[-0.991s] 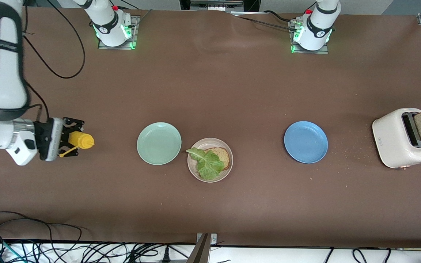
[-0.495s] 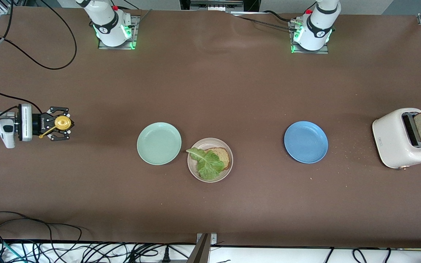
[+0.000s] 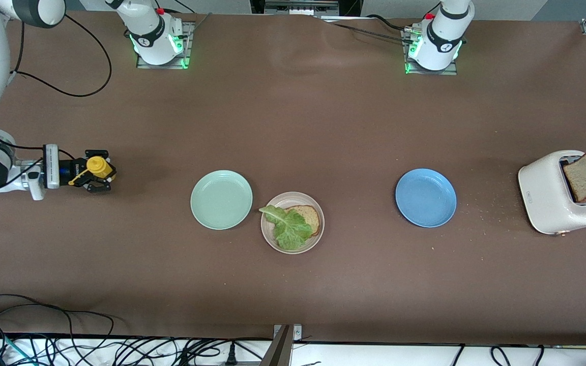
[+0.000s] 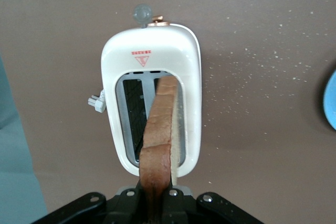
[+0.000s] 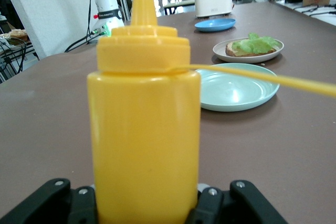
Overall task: Make sandwich on beige plate with both arms
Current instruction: 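Pull the bread slice up out of the toaster with the left gripper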
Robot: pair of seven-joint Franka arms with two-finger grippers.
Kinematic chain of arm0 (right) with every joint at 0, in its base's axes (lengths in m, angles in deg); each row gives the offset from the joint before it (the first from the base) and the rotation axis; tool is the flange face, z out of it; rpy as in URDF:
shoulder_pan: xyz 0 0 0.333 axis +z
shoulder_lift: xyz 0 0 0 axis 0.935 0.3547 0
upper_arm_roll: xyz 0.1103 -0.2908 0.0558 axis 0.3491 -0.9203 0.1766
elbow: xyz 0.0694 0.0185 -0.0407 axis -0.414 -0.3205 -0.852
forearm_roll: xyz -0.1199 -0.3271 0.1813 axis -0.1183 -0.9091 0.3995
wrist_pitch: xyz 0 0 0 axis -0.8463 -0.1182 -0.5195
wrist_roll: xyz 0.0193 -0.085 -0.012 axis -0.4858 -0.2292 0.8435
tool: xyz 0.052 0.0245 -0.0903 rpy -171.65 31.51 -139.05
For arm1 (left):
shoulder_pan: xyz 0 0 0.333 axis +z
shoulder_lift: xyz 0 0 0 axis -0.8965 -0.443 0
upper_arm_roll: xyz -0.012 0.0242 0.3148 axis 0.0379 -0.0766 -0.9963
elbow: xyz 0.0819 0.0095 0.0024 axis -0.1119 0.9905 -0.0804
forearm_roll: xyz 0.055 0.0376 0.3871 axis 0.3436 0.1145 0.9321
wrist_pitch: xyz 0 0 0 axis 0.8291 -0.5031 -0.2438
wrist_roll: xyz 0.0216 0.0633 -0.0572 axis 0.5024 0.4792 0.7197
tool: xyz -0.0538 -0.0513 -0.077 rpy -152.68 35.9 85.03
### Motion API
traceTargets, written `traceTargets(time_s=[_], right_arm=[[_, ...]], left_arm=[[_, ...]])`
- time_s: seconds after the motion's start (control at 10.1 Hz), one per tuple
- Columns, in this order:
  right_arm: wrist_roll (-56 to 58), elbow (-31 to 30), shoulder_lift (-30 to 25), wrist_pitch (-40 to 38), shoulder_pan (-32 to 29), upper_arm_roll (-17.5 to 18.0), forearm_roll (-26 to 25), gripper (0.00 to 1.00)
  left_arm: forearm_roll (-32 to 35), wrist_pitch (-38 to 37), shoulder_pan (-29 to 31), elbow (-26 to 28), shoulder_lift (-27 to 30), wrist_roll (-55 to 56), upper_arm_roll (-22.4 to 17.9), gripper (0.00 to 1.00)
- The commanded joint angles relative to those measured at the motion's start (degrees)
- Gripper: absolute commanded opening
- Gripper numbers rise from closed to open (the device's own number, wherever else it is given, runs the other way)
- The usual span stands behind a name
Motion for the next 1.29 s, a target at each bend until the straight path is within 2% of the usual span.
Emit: traceTargets(time_s=[0.0,0.2,0.5,0.69,0.89,0.99,1.19], right_arm=[[6.7,0.7,4.5,-3.7,-1.7,1.0,4.7,0.0],[7.1,0.8,6.8,-4.6,-2.5,1.0,6.5,0.0],[7.1,0.8,10.2,-7.6,-2.8,1.1,10.2,0.0],[7.1,1.0,10.3,-7.5,-2.8,1.1,10.3,0.0],[7.1,1.1,10.3,-7.3,-2.8,1.1,10.3,0.58],[7.0,1.1,10.3,-7.3,-2.8,1.1,10.3,0.76],[6.9,1.3,10.3,-7.2,-2.8,1.1,10.3,0.81]], left_arm=[[-3.8,-4.7,-0.3,-7.2,-3.5,0.1,-0.5,0.0],[-9.2,-6.6,-0.5,-7.4,-3.4,2.7,-0.4,0.0],[-24.3,-9.9,-2.3,-7.2,-3.4,6.1,-0.4,0.0],[-33.4,-10.1,-4.3,-6.2,-3.6,7.8,-0.4,0.0],[-40.2,-10.1,-8.4,-5.6,-5.7,9.2,-0.3,0.0],[-45.4,-10.1,-10.0,-5.5,-7.5,9.3,-0.3,0.0],[-57.1,-9.4,-12.8,-5.9,-11.4,8.3,-0.4,0.0]])
